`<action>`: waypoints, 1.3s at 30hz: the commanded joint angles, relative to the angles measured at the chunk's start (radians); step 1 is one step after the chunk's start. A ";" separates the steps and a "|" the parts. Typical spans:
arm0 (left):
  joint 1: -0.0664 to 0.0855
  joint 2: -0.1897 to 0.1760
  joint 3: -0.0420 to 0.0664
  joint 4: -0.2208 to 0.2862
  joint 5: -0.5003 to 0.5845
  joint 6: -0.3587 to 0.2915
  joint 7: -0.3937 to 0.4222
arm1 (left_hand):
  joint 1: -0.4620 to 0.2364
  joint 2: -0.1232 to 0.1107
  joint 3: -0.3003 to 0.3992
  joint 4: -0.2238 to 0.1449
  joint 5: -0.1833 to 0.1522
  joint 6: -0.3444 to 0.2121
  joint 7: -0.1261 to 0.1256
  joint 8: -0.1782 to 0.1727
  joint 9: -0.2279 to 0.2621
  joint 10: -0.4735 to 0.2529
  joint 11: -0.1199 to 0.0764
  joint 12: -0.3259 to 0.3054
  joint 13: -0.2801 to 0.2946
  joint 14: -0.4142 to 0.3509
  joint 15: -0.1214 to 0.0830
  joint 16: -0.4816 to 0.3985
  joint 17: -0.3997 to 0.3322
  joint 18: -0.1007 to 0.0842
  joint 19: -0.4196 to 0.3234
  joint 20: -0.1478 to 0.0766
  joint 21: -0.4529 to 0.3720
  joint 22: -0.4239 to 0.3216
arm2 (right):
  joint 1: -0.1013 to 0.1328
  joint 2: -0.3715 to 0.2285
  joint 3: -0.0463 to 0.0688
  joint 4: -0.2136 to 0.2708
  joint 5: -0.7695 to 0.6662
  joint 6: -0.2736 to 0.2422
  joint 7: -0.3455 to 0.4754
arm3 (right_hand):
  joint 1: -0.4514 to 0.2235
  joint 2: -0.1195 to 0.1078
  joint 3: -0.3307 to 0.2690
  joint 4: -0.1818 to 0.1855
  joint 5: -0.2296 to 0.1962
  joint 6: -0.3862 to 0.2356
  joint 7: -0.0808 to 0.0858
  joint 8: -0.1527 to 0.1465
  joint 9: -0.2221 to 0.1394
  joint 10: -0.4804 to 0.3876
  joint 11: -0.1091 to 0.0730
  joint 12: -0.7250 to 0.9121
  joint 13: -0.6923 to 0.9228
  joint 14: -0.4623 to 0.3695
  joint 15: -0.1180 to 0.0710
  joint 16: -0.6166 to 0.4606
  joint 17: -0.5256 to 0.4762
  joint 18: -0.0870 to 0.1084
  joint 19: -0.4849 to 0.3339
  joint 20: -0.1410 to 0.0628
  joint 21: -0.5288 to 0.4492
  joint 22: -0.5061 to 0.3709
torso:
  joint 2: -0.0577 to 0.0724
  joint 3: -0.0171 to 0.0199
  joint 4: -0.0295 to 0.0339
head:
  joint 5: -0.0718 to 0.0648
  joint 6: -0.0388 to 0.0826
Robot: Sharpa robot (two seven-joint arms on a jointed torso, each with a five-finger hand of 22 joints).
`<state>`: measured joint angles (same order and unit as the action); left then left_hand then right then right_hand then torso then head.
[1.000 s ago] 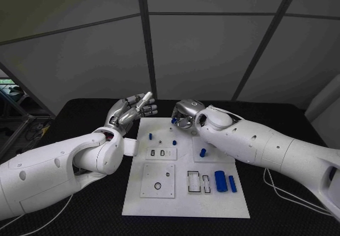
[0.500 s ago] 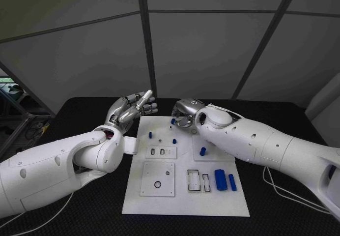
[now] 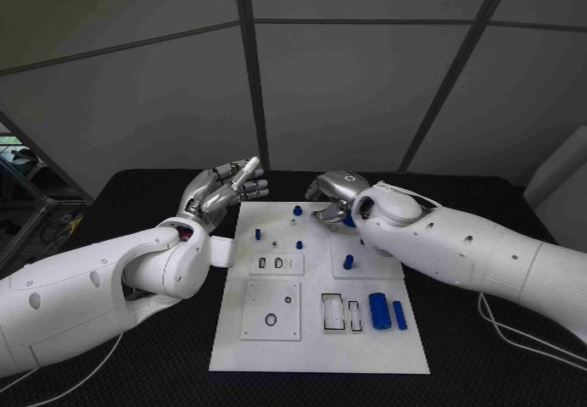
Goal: Assemble the parts on the task board
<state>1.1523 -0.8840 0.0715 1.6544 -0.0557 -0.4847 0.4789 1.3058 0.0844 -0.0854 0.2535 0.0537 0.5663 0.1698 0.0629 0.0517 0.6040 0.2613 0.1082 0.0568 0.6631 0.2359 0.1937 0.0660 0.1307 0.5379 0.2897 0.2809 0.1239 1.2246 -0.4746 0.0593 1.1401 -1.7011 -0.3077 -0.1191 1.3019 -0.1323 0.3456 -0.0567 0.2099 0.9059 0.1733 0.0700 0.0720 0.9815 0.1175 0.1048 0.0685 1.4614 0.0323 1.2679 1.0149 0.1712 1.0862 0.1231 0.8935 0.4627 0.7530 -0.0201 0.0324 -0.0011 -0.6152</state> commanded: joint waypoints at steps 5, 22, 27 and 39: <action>0.002 -0.005 0.001 0.002 -0.003 0.017 -0.001 | 0.011 0.002 -0.001 -0.004 0.004 -0.009 0.123 -0.005 -0.001 -0.005 0.001 -0.007 -0.001 -0.009 -0.001 -0.003 -0.001 -0.005 -0.006 0.001 -0.004 -0.001 | 0.003 -0.155 0.057 0.128 0.162 -0.005 -0.048 | 0.014 0.008 0.001 0.014 -0.005 0.069 0.001 0.028 0.008 0.193 -0.024 0.098 0.030 0.010 -0.020 0.003 0.004 0.016 0.004 -0.014 0.008 0.002 | -0.007 0.0052 -0.0160 | -0.001 0.002; -0.001 0.005 0.001 -0.006 -0.003 0.027 -0.004 | 0.011 0.003 -0.001 -0.005 0.004 -0.009 0.122 -0.005 -0.001 -0.004 0.001 -0.007 -0.001 -0.009 -0.001 -0.004 -0.001 -0.005 -0.006 0.001 -0.003 -0.002 | 0.003 -0.262 0.093 0.159 0.261 0.178 -0.084 | 0.052 -0.004 -0.224 0.128 0.027 0.026 -0.020 0.039 -0.003 0.452 -0.054 1.291 1.260 0.088 -0.046 0.255 0.446 -0.030 0.159 -0.034 0.204 0.279 | -0.006 0.0062 -0.0196 | -0.022 -0.004; -0.001 0.006 0.001 -0.006 -0.003 0.029 -0.006 | 0.012 0.003 -0.001 -0.005 0.004 -0.010 0.122 -0.005 -0.001 -0.005 0.001 -0.007 -0.001 -0.009 -0.001 -0.004 -0.001 -0.005 -0.006 0.001 -0.003 -0.002 | 0.002 -0.227 0.093 0.120 0.262 0.165 -0.086 | 0.059 -0.013 -0.250 0.153 0.016 -0.018 -0.013 0.028 -0.005 0.442 -0.046 1.293 1.263 0.087 -0.039 0.256 0.447 -0.030 0.153 -0.028 0.205 0.278 | -0.005 0.0057 -0.0149 | -0.026 -0.006; -0.002 0.005 0.001 -0.007 -0.003 0.031 -0.006 | 0.013 0.004 0.000 -0.006 0.004 -0.010 0.122 -0.006 -0.001 -0.007 0.001 -0.007 -0.001 -0.010 -0.001 -0.004 -0.001 -0.005 -0.005 0.001 -0.003 -0.002 | 0.001 -0.179 0.092 0.075 0.256 0.185 -0.085 | 0.072 -0.005 -0.255 0.167 0.024 -0.021 -0.013 0.034 -0.002 0.445 -0.045 1.302 1.276 0.090 -0.037 0.264 0.463 -0.030 0.153 -0.025 0.211 0.285 | -0.004 0.0058 -0.0153 | -0.023 -0.010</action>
<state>1.1496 -0.8801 0.0712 1.6460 -0.0554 -0.4696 0.4680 1.3098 0.0884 -0.0854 0.2535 0.0537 0.5627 0.1661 0.0630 0.0520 0.6040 0.2613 0.1034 0.0569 0.6596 0.2323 0.1937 0.0663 0.1307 0.5379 0.2897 0.2810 0.1234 1.2239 -0.6562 0.1508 1.2179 -1.4451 -0.1459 -0.2005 1.3653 -0.1358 0.0913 0.1065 0.2295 0.8905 0.1624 0.1006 0.0689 1.4256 0.0699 1.4019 1.3080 1.4650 -0.0106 1.5274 1.3080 0.1548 1.2386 0.0931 1.0995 0.7465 0.7488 -0.0144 0.0167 -0.0242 -0.6244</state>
